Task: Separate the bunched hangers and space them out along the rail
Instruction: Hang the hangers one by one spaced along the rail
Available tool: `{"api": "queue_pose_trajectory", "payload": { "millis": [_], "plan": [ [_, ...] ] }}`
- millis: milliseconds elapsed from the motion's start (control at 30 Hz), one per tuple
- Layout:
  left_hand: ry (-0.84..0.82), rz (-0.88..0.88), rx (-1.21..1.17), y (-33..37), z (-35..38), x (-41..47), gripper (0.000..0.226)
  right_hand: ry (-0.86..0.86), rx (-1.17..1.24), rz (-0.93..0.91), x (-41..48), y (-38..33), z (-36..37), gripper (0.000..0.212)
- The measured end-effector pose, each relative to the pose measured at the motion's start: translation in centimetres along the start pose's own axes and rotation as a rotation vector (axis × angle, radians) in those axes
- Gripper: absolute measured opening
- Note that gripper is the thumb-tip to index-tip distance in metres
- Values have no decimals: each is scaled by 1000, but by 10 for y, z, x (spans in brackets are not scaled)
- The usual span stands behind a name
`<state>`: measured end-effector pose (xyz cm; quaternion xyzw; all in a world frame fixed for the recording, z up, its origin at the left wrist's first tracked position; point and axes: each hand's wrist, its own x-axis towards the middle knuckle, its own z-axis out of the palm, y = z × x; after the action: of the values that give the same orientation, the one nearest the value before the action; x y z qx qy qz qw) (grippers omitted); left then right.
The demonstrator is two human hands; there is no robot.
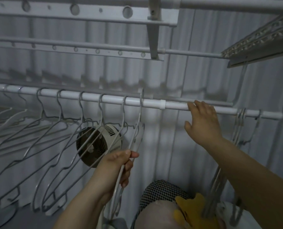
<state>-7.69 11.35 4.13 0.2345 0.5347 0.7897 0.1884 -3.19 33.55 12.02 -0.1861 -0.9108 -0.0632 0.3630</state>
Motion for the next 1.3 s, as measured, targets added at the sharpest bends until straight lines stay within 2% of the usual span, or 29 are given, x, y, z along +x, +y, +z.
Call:
{"api": "queue_pose_trajectory", "payload": {
  "millis": [333, 600, 700, 833, 900, 1000, 1100, 1167, 1233, 1300],
  "plan": [
    [13, -49, 24, -8, -7, 3, 28, 8, -9, 8, -1, -4, 4, 65],
    [29, -10, 333, -1, -18, 2, 24, -14, -13, -10, 0, -7, 3, 65],
    [154, 103, 439, 9, -25, -1, 18, -43, -7, -14, -2, -5, 1, 65],
    [305, 359, 600, 22, -24, -8, 11, -34, -9, -4, -6, 2, -4, 64],
    [279, 462, 608, 28, -11, -15, 15, -19, -20, 19, -11, 8, -6, 63],
    [147, 493, 551, 34, 19, -25, 24, 4, -25, 64, -20, 21, -9, 63],
    [14, 486, 486, 23, 57, -28, 25, 48, 6, 122, -32, 38, -14, 64],
    [-56, 474, 507, 6, 86, -29, 24, 79, 61, 191, -43, 50, -19, 73],
    [-74, 415, 488, -18, 111, -24, 16, 98, 120, 256, -55, 63, -23, 82],
    [-54, 348, 541, -43, 129, -14, 26, 88, 185, 305, -68, 75, -24, 84]
  ]
}}
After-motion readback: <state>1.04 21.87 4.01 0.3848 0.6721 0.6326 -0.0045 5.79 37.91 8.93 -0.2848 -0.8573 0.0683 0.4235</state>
